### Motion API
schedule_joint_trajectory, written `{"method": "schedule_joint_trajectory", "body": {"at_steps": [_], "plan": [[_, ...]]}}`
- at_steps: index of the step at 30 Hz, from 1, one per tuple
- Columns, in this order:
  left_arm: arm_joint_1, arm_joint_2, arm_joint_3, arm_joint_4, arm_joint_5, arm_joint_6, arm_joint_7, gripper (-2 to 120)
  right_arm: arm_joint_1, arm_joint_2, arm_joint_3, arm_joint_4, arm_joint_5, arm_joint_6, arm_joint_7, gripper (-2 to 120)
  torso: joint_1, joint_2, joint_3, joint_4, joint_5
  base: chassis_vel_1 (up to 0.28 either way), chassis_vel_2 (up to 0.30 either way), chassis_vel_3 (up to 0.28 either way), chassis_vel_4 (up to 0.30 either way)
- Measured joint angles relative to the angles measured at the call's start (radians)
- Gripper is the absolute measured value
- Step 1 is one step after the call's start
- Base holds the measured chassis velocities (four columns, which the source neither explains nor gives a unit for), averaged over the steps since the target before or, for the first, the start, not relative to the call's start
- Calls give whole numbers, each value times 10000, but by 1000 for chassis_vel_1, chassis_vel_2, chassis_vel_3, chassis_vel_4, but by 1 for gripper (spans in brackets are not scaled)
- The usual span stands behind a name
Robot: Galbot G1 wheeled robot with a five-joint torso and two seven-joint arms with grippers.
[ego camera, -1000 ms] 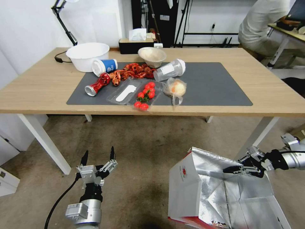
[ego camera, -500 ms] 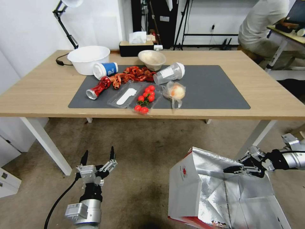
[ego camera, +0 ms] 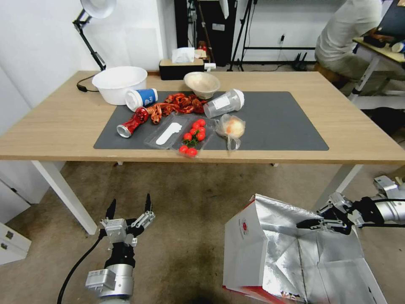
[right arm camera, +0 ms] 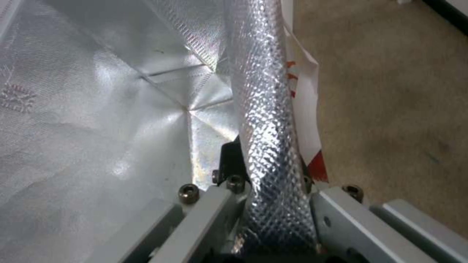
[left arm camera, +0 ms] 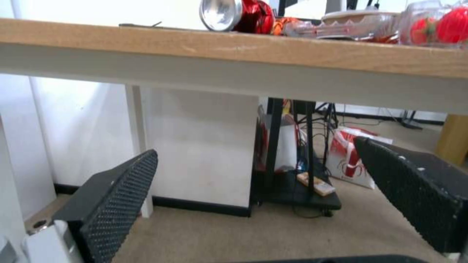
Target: Pick up the food delivery bag from the floor and place it on the table.
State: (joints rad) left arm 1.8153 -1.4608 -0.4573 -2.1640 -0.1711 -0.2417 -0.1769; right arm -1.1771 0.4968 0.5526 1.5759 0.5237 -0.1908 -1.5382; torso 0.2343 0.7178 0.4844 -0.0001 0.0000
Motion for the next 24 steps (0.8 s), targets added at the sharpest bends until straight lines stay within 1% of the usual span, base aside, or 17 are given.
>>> {"method": "schedule_joint_trajectory", "body": {"at_steps": [5, 7, 13, 17, 18, 20, 22, 24], "plan": [[24, -12, 2, -28, -7, 0, -1, 100, 2, -3, 0, 0, 3, 0, 0, 0, 78, 188, 107, 0, 0, 0, 0, 0, 0], [32, -14, 0, -56, -7, 0, -2, 100, -1, -10, 6, 19, 17, 0, 0, 0, 136, 327, 187, 0, 0, 0, 0, 0, 0], [48, -20, -9, -84, -7, 0, -7, 100, -45, -11, 36, 42, 22, 0, 0, 0, 218, 530, 307, -1, 0, 0, 0, 0, 0], [62, -58, -11, -89, -35, -4, -11, 100, -97, -1, 55, 76, 22, 5, 0, 0, 321, 766, 443, 3, 0, 0, 0, 0, 0], [62, -58, -11, -89, -35, -4, -11, 100, -97, -1, 55, 76, 22, 5, 0, 0, 321, 766, 443, 3, 0, 0, 0, 0, 0], [58, -69, -26, -100, -51, -3, -16, 100, -163, -15, 99, 113, 21, 14, 0, 0, 377, 908, 530, 0, 0, 0, 0, 0, 0], [61, -71, -26, -109, -52, -3, -16, 100, -180, -23, 117, 118, 22, 19, 0, 0, 392, 945, 552, -1, 0, 0, 0, 0, 0], [72, -60, -15, -114, -47, -3, -16, 100, -220, -57, 170, 130, 31, 31, 0, 0, 447, 1070, 619, 0, 0, 0, 0, 0, 0]]}}
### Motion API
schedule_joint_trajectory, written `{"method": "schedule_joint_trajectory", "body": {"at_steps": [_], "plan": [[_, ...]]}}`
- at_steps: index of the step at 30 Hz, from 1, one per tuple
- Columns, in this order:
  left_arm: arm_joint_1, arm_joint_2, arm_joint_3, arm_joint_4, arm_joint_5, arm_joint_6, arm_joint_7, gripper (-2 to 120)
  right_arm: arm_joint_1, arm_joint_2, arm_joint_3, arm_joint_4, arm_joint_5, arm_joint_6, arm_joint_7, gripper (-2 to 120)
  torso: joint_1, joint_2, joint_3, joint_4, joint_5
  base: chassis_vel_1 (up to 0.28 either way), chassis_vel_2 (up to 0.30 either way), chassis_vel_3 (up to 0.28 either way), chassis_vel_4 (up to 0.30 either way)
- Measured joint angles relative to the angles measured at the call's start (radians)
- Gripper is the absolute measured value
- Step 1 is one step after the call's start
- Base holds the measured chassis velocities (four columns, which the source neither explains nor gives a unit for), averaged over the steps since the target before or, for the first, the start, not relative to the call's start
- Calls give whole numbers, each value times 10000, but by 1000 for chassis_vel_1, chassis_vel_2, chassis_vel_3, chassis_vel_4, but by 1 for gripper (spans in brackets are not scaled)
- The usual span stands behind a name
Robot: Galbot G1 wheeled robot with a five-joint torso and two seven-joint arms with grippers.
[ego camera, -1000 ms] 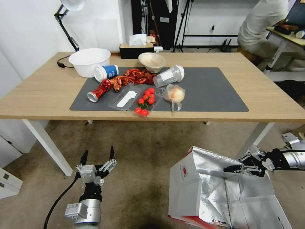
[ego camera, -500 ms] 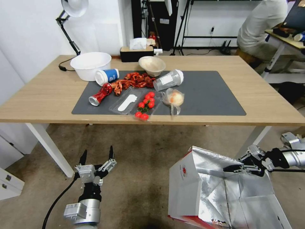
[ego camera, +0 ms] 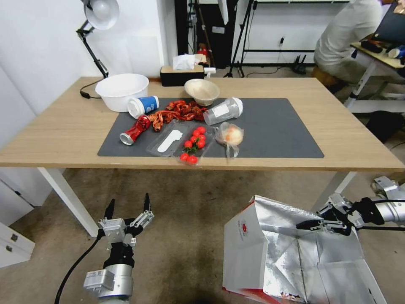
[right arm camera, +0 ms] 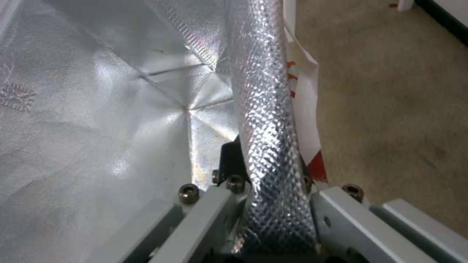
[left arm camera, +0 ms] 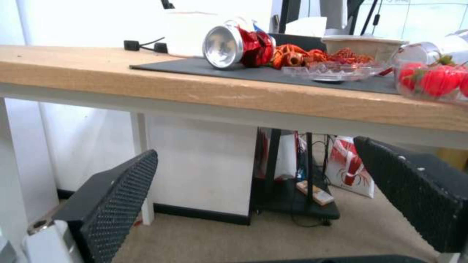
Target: Pick up the food delivery bag from the floor and place it on the table.
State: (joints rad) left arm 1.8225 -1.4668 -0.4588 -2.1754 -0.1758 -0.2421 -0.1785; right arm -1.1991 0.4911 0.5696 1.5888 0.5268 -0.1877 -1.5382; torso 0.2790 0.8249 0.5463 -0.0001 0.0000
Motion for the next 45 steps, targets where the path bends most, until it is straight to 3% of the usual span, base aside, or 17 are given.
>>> {"method": "schedule_joint_trajectory", "body": {"at_steps": [37, 45], "plan": [[127, -41, -3, -140, 37, -16, -2, 100, -327, -15, 255, 172, 52, 49, 0, 0, 719, 1667, 950, 0, 0, 0, 0, 0, 0], [79, -15, -8, 4, -94, -323, 6, 100, -315, -4, 251, 175, 42, 44, 0, 0, 841, 1960, 1122, 0, 0, 0, 0, 0, 0]]}}
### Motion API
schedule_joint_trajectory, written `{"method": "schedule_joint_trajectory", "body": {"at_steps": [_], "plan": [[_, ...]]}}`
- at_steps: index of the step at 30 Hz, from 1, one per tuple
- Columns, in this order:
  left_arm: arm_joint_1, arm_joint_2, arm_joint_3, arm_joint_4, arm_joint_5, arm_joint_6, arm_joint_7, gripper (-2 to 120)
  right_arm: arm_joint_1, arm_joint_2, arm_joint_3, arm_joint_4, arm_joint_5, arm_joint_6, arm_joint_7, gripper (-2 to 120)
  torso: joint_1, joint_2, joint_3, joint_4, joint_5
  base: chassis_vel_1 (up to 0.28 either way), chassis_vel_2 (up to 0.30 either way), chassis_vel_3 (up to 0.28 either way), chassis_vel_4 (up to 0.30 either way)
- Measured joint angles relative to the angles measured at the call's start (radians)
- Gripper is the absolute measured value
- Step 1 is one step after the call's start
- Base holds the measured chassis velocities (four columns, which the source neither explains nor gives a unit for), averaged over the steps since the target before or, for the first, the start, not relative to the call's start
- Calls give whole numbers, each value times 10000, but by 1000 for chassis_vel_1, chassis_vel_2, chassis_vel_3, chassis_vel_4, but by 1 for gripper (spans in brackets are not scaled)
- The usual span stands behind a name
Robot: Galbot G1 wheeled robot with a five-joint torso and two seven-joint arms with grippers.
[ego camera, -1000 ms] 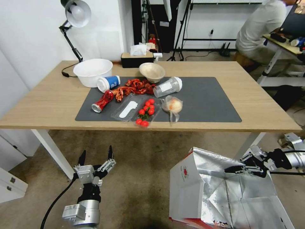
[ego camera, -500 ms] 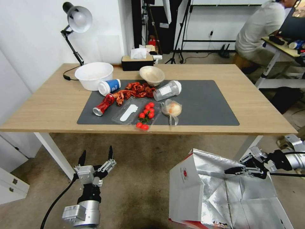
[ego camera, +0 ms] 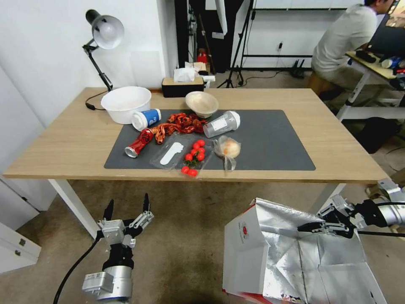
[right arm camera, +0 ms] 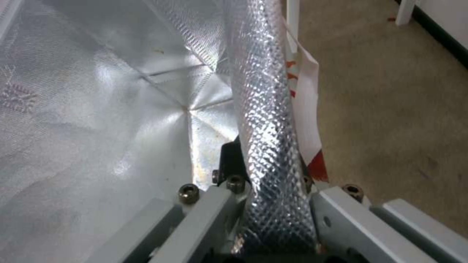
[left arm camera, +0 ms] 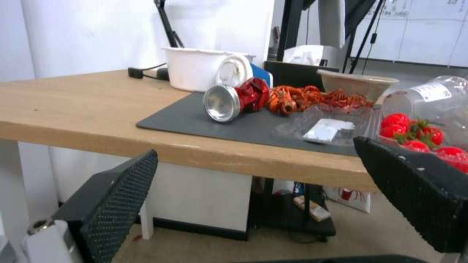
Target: Pick up the food delivery bag from the floor and place it on the table.
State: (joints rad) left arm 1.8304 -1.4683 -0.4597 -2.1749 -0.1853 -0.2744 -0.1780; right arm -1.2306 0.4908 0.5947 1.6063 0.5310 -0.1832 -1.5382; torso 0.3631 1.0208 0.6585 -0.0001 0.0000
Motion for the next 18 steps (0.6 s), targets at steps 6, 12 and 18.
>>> {"method": "schedule_joint_trajectory", "body": {"at_steps": [6, 12, 18], "plan": [[-67, -12, -9, 3, -21, -25, -22, 100, -18, -6, 5, 4, 0, -5, 0, 0, 6, 16, 11, 0, 0, 0, 0, 0, 0], [-72, -26, 5, 3, -59, -120, -22, 100, -94, -62, 65, 36, 53, -8, 0, 0, -4, -12, -3, 0, 0, 0, 0, 0, 0], [-71, 15, -30, 11, -62, -149, -29, 100, -167, -162, 143, 101, 245, -63, 0, 0, -16, -37, -19, -1, -1, 0, 0, 0, 0]]}}
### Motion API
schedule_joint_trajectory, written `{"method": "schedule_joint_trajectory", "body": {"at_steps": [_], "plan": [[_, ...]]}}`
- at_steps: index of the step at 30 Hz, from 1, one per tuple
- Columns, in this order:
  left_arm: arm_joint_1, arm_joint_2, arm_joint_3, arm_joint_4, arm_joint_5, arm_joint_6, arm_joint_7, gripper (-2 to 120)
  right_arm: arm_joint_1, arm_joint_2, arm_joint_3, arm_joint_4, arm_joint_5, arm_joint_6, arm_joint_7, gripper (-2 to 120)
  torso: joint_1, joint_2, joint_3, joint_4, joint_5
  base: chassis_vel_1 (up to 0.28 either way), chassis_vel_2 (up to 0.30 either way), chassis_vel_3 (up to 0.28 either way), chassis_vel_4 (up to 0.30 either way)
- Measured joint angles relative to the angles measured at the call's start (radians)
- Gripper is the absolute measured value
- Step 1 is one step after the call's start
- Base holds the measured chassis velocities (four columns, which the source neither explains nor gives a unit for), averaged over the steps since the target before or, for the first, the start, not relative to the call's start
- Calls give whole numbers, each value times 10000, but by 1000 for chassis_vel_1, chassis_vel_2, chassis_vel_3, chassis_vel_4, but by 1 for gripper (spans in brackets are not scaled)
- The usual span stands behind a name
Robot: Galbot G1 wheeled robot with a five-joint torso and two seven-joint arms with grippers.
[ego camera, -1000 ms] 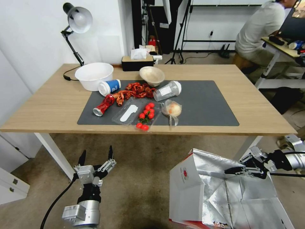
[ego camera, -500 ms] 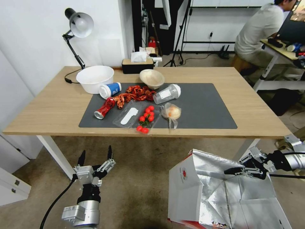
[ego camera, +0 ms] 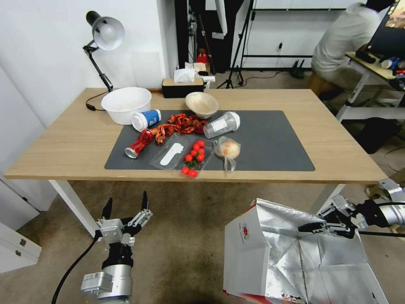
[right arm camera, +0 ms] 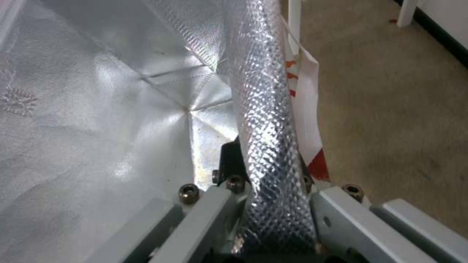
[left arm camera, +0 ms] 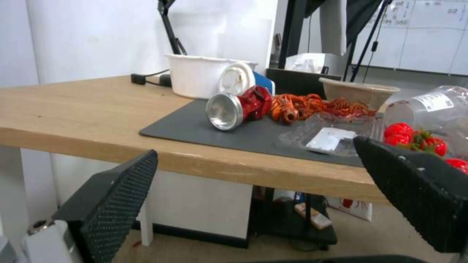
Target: Pick up the food delivery bag from the floor and place it on the table.
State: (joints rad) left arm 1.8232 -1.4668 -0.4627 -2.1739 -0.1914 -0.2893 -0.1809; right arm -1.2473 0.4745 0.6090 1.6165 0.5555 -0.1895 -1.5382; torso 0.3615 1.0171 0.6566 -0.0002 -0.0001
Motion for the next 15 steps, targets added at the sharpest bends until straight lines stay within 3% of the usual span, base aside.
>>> {"method": "schedule_joint_trajectory", "body": {"at_steps": [15], "plan": [[65, -57, -33, -5, 31, 23, 60, 100, -706, 67, 1146, 276, 1341, -98, 1, 0, -21, -45, -26, 0, 0, 0, 0, 0, 0]]}}
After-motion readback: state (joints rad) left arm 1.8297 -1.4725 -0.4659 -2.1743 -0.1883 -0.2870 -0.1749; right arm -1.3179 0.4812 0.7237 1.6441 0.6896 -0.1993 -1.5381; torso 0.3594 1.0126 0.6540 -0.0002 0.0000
